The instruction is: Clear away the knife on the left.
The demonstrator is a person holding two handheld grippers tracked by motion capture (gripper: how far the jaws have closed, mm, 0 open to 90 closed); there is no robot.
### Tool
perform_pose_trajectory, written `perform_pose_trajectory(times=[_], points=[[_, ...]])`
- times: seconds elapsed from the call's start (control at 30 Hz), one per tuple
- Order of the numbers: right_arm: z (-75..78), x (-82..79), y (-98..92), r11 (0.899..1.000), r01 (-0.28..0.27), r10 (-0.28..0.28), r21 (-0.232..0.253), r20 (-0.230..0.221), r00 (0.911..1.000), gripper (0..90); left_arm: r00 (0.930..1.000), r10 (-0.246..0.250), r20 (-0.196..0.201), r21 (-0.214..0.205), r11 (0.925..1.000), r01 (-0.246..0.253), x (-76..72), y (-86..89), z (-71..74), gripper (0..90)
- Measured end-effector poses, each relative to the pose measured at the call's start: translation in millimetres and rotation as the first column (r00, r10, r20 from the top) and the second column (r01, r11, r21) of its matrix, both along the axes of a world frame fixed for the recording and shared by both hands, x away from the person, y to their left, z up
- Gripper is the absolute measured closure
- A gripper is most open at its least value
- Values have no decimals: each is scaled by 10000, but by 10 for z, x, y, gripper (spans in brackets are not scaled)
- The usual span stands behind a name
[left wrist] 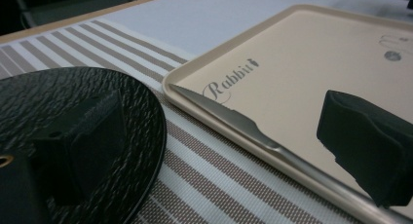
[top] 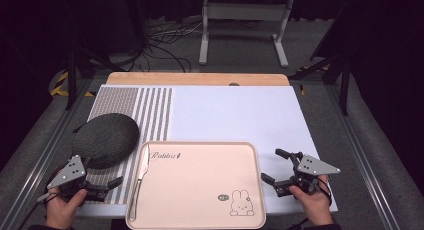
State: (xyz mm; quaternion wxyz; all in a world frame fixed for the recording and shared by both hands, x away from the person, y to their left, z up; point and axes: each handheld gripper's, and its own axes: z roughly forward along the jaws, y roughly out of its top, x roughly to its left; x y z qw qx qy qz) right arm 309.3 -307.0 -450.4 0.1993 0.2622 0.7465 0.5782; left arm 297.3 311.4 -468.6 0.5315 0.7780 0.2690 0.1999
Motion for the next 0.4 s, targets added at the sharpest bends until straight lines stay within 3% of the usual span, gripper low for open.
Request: perform_pose_trajectory(times=[0.3, 0.4], points=[[-46, 5, -7, 9999, 137, -139, -94, -151, 9998, 19, 9997, -137, -187, -221, 9997, 133, -8, 18, -62, 44], [-45, 3, -14, 9997, 210, -212, -93, -153, 9997, 19, 9987, -225, -464, -700, 9974, 192, -5, 16, -73, 42]])
